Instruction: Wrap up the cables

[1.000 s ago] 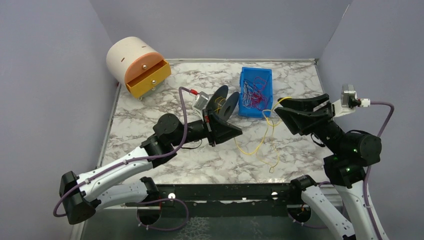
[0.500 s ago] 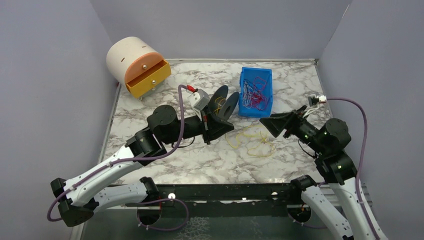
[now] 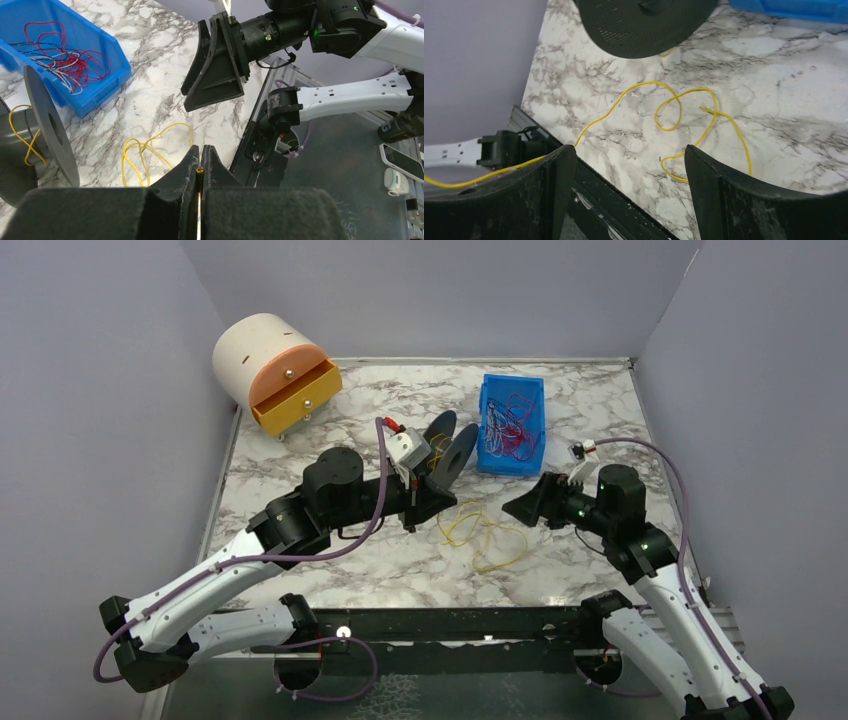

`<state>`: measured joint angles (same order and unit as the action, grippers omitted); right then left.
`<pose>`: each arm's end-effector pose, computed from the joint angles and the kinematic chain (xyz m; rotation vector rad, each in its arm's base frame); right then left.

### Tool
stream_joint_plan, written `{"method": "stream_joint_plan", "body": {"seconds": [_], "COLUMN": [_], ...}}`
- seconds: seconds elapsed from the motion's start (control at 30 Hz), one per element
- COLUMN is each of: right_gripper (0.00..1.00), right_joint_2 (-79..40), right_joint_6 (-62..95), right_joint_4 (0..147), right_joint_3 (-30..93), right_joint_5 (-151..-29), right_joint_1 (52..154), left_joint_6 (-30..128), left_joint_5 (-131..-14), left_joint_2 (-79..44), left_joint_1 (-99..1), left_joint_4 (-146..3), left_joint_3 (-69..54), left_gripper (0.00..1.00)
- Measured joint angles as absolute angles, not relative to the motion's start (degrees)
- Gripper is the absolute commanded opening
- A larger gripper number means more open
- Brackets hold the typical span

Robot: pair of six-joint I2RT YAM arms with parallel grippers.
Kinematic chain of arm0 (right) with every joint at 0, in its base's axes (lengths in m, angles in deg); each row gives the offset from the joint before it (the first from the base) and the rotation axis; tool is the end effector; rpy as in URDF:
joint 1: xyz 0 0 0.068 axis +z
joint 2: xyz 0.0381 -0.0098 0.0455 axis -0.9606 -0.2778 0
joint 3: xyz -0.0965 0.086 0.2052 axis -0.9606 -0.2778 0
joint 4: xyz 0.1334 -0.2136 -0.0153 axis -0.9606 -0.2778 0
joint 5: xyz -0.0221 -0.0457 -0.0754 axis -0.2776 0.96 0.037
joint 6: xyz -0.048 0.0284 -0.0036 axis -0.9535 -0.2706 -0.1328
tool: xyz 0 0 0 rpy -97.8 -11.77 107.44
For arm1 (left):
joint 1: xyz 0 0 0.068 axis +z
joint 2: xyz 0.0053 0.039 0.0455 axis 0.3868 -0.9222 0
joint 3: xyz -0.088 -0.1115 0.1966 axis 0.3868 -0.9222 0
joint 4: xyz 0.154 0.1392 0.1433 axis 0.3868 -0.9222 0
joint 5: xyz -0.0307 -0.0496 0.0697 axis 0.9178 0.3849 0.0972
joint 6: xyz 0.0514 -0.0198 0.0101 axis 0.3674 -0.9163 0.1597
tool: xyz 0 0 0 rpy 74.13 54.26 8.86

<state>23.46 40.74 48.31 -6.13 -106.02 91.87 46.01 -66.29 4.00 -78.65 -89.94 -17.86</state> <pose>0.1584 0.0677 0.2671 -0.0329 2.1261 0.9433 0.1137 -0.1851 0.3772 0.8306 1.6482 -1.1105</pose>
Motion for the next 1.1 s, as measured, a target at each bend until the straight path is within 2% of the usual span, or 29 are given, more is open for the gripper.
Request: {"method": "stream_joint_plan", "body": {"seconds": [0.37, 0.7, 1.1], "right_gripper": [0.78, 0.77, 0.75], "right_joint_2": [27.2, 19.2, 9.2], "right_joint_6": [41.6, 50.9, 50.0], "right_joint_4": [71.7, 97.6, 106.5], "right_joint_3": [-12.7, -12.8, -11.3], "right_joint_5": [-126.7, -136.6, -137.3], "right_joint_1": [91.9, 92.8, 109.1], "left_joint_6": [45.5, 41.4, 34.8], "left_joint_5": [-66.9, -68.4, -70.8], "left_joint_2": [4.5, 5.4, 7.7], "left_joint_1": [-78.7, -78.7, -78.7], "left_joint_4": [-90.5, -84.0, -75.0], "left_joint_3": [-17.1, -19.7, -24.8], "left_gripper": [0.0, 0.0, 0.0]}}
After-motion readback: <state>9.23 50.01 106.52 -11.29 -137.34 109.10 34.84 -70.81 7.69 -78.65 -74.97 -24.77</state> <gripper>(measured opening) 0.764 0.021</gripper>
